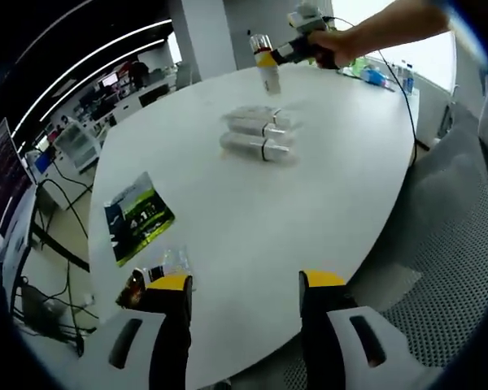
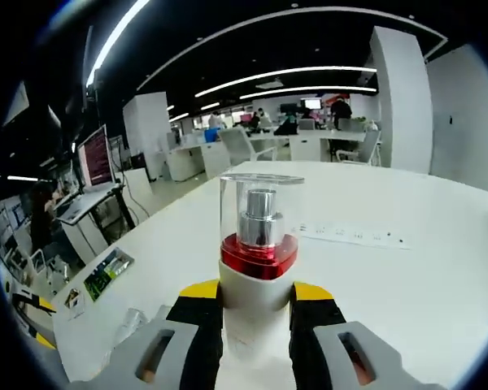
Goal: Arrange the skincare products in the storage area until every visible bottle or jar stands upright without overlapping.
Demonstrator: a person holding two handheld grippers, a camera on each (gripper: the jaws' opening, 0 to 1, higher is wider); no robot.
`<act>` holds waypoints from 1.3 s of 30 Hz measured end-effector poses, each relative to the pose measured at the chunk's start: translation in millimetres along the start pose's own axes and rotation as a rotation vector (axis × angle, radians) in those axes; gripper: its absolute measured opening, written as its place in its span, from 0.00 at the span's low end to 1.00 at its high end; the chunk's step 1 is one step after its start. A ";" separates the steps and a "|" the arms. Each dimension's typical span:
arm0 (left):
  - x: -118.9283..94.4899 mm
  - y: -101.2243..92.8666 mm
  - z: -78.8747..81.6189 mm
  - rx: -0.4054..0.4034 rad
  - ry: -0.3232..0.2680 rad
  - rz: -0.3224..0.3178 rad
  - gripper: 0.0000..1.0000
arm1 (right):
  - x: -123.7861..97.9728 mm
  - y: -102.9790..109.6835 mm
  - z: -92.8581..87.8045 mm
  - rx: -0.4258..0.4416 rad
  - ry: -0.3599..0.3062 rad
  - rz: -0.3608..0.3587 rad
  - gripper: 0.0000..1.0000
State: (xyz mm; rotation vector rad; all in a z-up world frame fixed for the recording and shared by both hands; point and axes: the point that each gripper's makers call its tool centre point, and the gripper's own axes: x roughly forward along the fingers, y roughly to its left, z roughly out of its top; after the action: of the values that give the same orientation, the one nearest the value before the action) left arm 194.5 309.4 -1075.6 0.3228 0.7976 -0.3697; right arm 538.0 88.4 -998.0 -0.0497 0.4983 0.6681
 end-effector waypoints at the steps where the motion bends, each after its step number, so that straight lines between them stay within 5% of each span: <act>1: 0.2 -0.2 0.0 0.000 0.001 0.000 0.48 | 2.2 -0.8 0.5 -0.008 0.000 -0.001 0.23; 24: 1.6 -0.9 -5.4 0.001 0.034 -0.002 0.46 | 51.9 -13.0 -1.0 -0.125 -0.021 0.041 0.23; 39: 2.0 -1.8 -7.4 0.002 0.046 -0.005 0.46 | 50.0 -18.4 2.4 -0.129 -0.121 0.046 0.24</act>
State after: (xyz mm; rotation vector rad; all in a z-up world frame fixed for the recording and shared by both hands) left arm 190.3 310.5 -1082.3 0.3321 0.8430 -0.3687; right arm 583.8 103.4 -1020.9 -0.1191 0.3402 0.7433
